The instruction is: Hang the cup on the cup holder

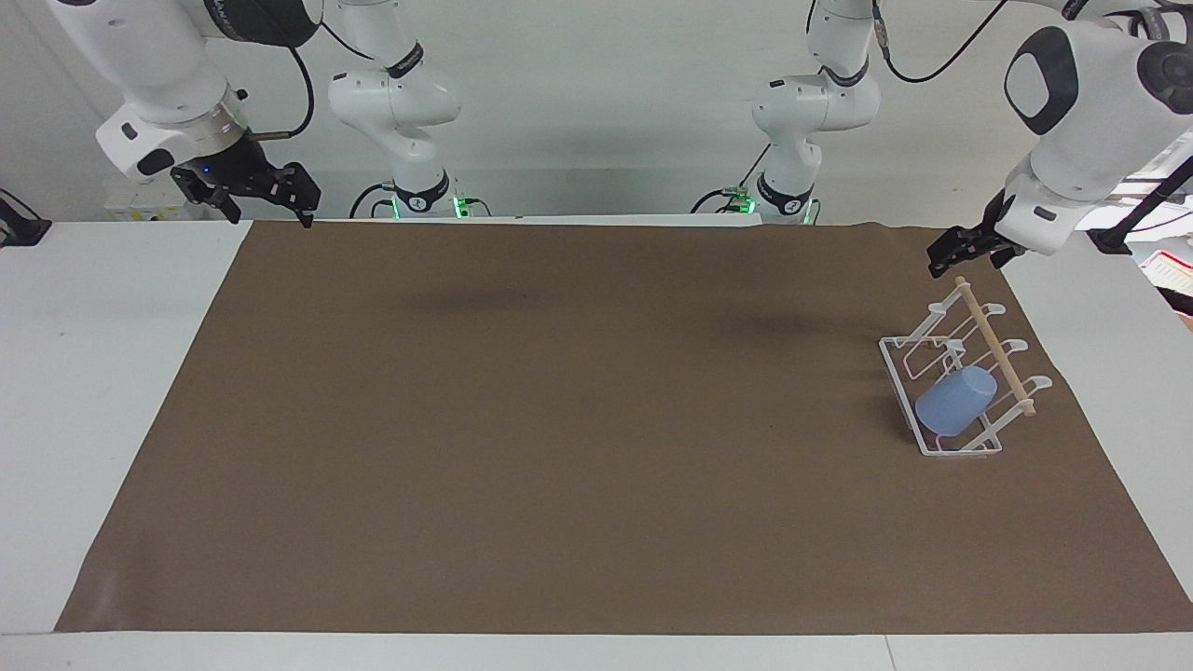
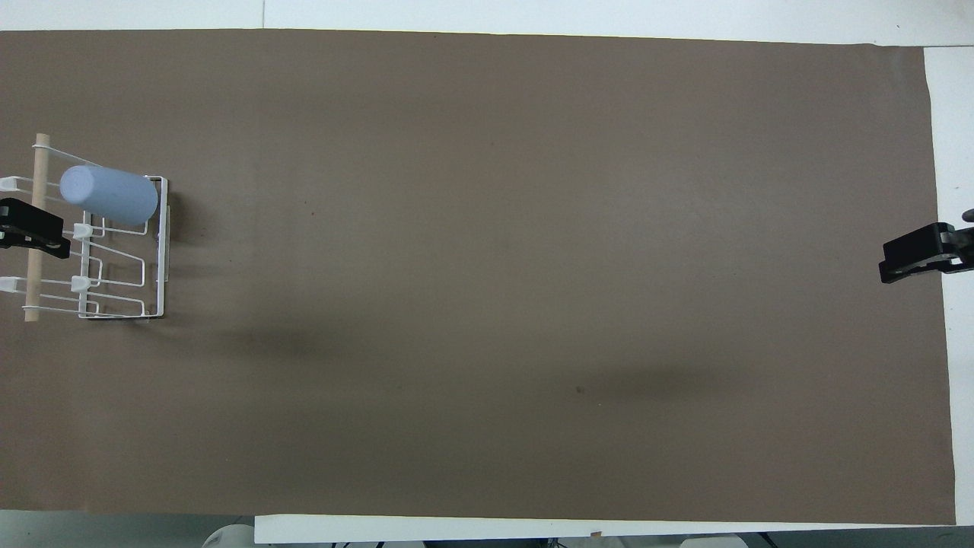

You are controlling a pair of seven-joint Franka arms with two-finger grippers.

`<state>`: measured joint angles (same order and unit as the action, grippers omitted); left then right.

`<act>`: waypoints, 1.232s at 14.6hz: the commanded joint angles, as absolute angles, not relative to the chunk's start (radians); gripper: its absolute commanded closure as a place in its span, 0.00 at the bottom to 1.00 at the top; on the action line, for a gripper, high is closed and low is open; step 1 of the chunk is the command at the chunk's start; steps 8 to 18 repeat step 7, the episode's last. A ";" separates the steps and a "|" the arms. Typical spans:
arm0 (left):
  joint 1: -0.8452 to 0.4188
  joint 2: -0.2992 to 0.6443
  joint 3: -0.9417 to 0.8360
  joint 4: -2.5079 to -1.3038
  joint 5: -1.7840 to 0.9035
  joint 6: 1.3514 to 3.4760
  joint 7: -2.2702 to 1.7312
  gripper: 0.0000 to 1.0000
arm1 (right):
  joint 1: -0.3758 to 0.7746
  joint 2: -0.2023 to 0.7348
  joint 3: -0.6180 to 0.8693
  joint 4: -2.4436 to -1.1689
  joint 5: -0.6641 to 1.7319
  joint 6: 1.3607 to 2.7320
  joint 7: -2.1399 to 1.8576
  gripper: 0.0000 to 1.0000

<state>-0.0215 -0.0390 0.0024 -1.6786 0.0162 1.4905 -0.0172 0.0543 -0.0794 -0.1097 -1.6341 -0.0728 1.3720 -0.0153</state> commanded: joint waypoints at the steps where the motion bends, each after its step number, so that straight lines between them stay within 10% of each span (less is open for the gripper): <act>1: -0.035 0.015 -0.008 -1.573 -0.046 1.434 -0.029 0.00 | 0.046 -0.101 -0.100 -1.658 -0.089 1.373 -0.021 0.00; 18: -0.066 0.055 -0.011 -1.477 -0.026 1.379 -0.044 0.00 | 0.046 -0.101 -0.100 -1.658 -0.089 1.373 -0.021 0.00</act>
